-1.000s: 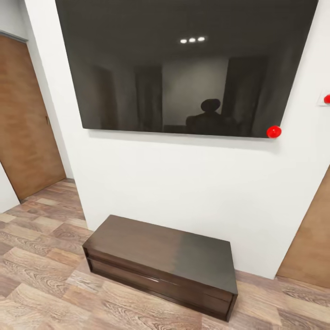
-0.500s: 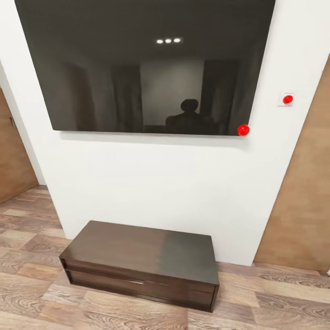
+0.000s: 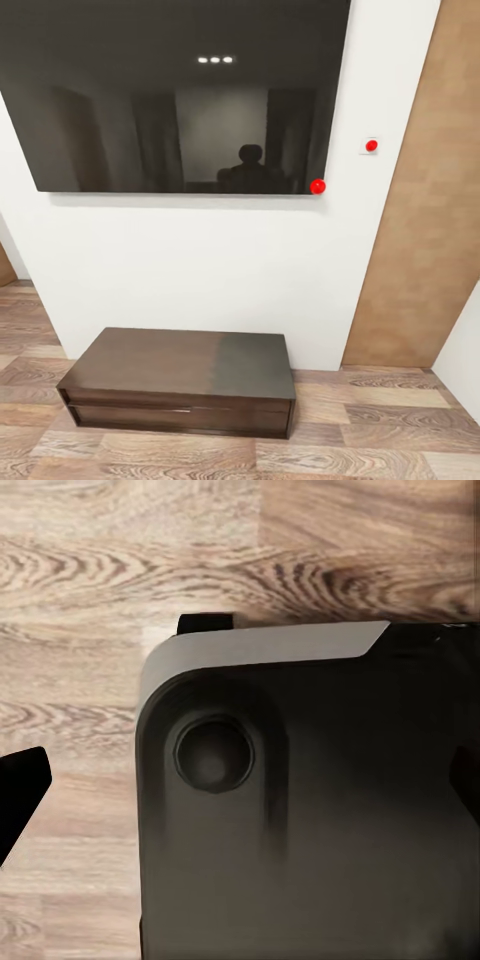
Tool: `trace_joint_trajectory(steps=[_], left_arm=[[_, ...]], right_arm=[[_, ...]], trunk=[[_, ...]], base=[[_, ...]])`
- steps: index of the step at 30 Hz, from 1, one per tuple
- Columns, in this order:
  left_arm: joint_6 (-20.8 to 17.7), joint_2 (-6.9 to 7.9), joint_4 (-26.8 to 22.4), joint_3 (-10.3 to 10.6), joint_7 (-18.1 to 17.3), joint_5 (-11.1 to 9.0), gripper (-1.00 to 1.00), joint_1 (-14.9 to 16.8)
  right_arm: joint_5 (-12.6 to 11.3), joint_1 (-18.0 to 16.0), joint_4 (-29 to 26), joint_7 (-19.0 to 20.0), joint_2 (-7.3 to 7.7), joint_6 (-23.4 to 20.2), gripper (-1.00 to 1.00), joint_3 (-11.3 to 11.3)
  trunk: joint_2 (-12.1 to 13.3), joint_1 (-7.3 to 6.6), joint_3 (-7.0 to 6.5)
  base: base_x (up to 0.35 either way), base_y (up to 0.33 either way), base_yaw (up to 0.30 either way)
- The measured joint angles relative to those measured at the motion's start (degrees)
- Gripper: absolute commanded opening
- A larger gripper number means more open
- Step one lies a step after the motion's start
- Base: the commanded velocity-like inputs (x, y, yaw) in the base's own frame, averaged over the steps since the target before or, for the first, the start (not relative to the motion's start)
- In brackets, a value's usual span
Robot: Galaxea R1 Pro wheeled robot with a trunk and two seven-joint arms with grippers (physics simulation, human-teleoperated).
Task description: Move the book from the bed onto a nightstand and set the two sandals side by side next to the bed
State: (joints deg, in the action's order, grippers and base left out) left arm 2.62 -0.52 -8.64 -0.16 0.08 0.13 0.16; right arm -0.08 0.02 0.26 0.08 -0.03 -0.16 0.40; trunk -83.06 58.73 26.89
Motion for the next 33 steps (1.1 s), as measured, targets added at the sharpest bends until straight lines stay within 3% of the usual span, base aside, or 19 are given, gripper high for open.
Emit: trace_joint_trajectory(steps=[33], left_arm=[[-0.17,0.0,0.0,-0.04,0.0,0.03,1.0,0.0]], right_arm=[[0.0,0.0,0.0,0.0,0.03,0.0,1.0,0.0]], trunk=[[0.0,0.0,0.0]], base=[[0.0,0.0,-0.273]])
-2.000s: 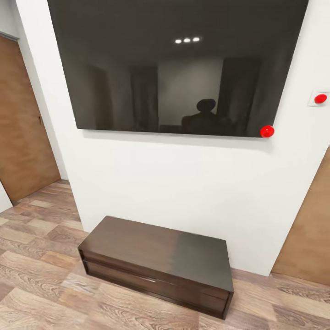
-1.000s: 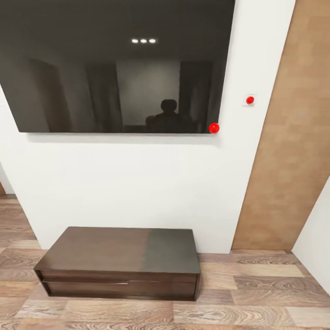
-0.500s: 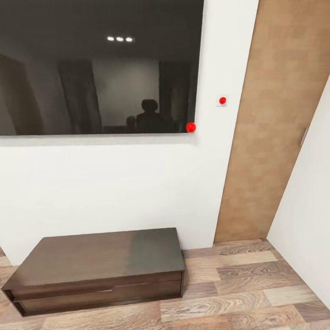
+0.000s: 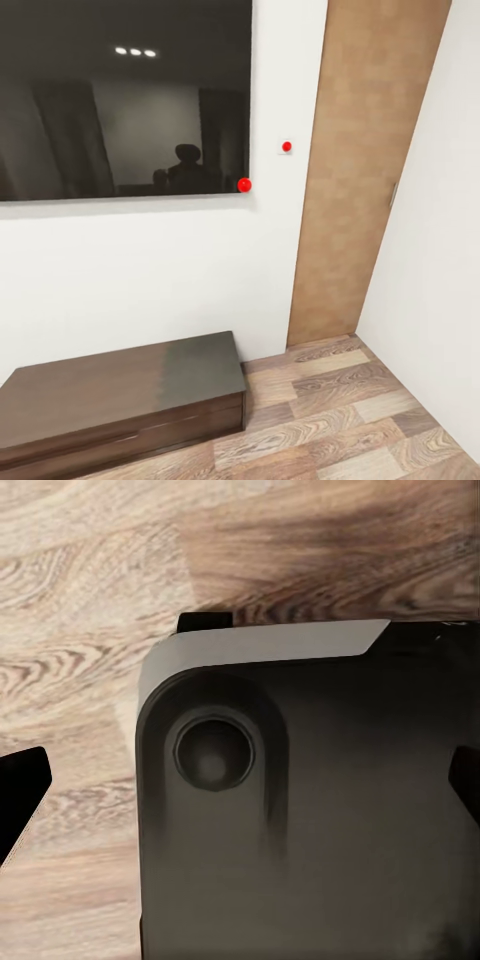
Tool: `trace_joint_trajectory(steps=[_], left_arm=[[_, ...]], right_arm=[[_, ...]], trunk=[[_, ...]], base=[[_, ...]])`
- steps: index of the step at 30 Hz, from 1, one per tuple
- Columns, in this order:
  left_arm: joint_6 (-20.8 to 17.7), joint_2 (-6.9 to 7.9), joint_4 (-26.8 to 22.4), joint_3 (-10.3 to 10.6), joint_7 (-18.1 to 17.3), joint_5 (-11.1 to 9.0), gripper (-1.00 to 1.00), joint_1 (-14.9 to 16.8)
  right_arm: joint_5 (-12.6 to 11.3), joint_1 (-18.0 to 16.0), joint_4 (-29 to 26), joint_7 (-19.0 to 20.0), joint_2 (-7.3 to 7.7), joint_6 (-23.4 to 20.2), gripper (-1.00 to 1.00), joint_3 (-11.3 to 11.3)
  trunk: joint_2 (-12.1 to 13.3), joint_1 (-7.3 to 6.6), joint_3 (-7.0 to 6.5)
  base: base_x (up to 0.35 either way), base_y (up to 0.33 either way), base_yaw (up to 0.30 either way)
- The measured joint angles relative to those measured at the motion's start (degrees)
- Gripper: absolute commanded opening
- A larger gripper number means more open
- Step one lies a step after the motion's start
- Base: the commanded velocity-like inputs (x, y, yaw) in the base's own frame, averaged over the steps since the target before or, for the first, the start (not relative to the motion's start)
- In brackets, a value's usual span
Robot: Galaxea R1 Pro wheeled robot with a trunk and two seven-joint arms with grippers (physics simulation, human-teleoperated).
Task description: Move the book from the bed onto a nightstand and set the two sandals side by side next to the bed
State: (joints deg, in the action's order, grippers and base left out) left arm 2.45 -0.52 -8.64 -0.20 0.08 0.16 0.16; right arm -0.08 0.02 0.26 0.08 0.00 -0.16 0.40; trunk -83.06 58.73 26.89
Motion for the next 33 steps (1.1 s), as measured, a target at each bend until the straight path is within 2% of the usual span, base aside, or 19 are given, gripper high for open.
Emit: trace_joint_trajectory(steps=[33], left_arm=[[0.0,0.09,0.0,-0.03,-0.08,0.0,1.0,0.0]], right_arm=[[0.0,0.0,0.0,0.0,-0.02,0.0,1.0,0.0]], trunk=[[0.0,0.0,0.0]], base=[[0.0,0.0,-0.28]])
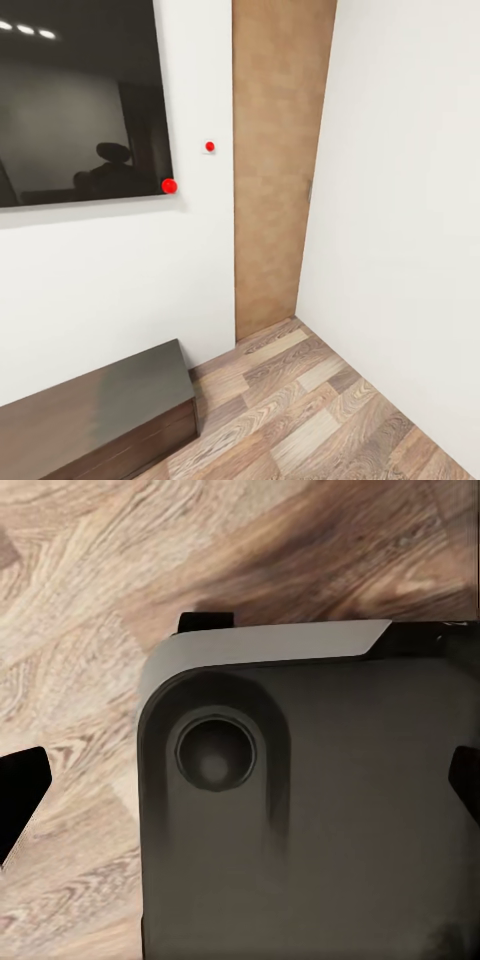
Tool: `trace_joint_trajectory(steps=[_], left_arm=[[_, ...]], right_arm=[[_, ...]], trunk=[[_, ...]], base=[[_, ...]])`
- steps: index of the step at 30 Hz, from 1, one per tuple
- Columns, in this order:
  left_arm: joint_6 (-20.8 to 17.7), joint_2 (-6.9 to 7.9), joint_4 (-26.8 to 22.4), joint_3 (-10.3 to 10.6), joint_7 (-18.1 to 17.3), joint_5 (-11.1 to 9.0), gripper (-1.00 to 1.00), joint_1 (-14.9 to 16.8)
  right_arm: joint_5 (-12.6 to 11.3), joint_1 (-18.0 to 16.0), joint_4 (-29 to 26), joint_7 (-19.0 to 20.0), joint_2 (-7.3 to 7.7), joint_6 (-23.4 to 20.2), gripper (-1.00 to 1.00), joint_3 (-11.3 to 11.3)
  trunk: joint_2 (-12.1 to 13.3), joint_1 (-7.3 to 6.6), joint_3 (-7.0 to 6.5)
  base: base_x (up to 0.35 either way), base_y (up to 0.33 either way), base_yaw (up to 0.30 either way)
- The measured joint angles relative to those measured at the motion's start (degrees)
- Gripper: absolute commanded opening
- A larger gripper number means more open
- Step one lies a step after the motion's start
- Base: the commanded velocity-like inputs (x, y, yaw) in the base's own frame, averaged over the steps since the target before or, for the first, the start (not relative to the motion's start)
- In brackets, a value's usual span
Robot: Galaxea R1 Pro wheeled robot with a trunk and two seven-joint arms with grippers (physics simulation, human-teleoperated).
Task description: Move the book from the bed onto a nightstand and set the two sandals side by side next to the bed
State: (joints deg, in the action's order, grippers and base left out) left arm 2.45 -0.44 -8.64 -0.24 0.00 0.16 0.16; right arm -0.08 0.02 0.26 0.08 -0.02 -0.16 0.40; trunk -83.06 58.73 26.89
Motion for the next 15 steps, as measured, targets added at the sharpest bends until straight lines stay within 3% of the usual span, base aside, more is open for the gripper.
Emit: trace_joint_trajectory(steps=[15], left_arm=[[0.16,0.02,-0.05,0.0,0.01,-0.06,1.0,0.0]], right_arm=[[0.0,0.0,0.0,0.0,0.0,0.0,1.0,0.0]], trunk=[[0.0,0.0,0.0]], base=[[0.0,0.0,-0.281]])
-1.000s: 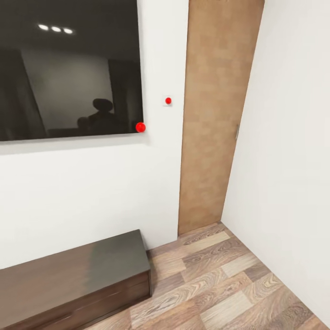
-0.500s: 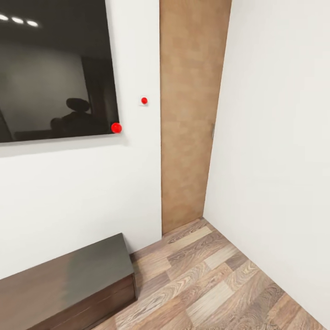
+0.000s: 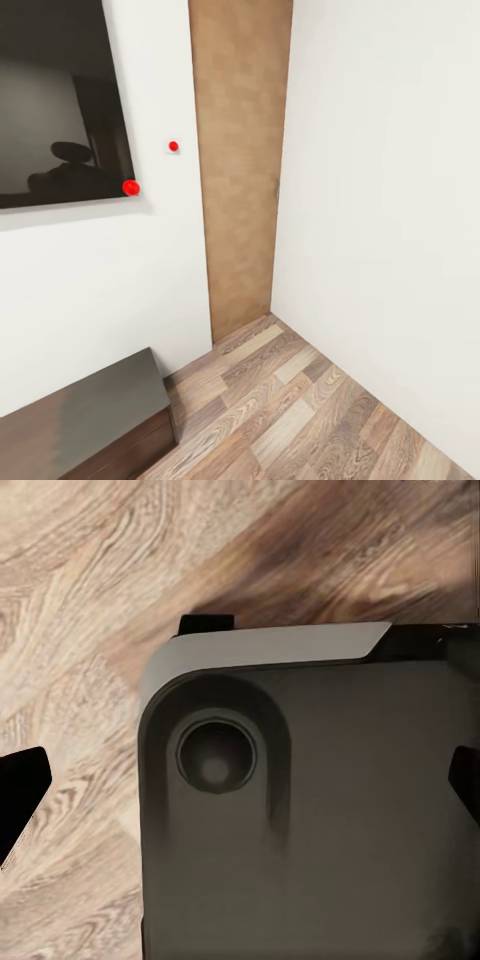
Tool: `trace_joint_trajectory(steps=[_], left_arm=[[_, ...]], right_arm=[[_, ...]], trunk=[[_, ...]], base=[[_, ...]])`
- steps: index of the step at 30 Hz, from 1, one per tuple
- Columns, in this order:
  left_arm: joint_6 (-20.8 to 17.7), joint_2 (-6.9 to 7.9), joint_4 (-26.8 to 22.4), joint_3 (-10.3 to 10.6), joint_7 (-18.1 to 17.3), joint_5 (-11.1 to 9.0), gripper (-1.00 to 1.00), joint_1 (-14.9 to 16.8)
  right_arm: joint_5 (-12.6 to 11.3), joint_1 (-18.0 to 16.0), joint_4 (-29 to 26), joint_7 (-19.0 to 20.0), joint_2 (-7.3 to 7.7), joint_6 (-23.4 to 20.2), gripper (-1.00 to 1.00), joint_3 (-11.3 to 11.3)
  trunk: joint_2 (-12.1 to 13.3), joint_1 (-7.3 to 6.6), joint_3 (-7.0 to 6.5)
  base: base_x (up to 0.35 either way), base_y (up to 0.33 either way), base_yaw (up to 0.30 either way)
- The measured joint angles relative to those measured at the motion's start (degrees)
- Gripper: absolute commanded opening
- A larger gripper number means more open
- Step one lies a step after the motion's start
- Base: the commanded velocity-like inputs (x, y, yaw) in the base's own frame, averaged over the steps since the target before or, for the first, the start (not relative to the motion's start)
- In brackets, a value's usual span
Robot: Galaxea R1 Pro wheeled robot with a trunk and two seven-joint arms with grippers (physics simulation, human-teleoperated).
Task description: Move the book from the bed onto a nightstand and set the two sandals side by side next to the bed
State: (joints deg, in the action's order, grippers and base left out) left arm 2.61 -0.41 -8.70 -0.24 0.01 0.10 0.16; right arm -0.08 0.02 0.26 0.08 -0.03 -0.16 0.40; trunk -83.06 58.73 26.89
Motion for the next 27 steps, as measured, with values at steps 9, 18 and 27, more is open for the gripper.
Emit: trace_joint_trajectory(steps=[9,18,27], left_arm=[[0.11,0.05,0.0,0.0,-0.01,-0.04,1.0,0.0],[0.15,0.07,0.06,0.0,-0.01,0.06,1.0,0.0],[0.15,0.07,0.06,0.0,-0.01,0.06,1.0,0.0]], right_arm=[[0.0,0.0,0.0,0.0,-0.01,0.07,1.0,0.0],[0.0,-0.01,0.0,0.02,-0.02,0.28,1.0,0.01],[0.01,-0.01,0.0,0.01,-0.02,0.28,1.0,0.0]], trunk=[[0.0,0.0,0.0],[0.0,0.0,0.0],[0.0,0.0,0.0]], base=[[0.0,0.0,-0.204],[0.0,0.0,-0.013],[0.0,0.0,0.0]])
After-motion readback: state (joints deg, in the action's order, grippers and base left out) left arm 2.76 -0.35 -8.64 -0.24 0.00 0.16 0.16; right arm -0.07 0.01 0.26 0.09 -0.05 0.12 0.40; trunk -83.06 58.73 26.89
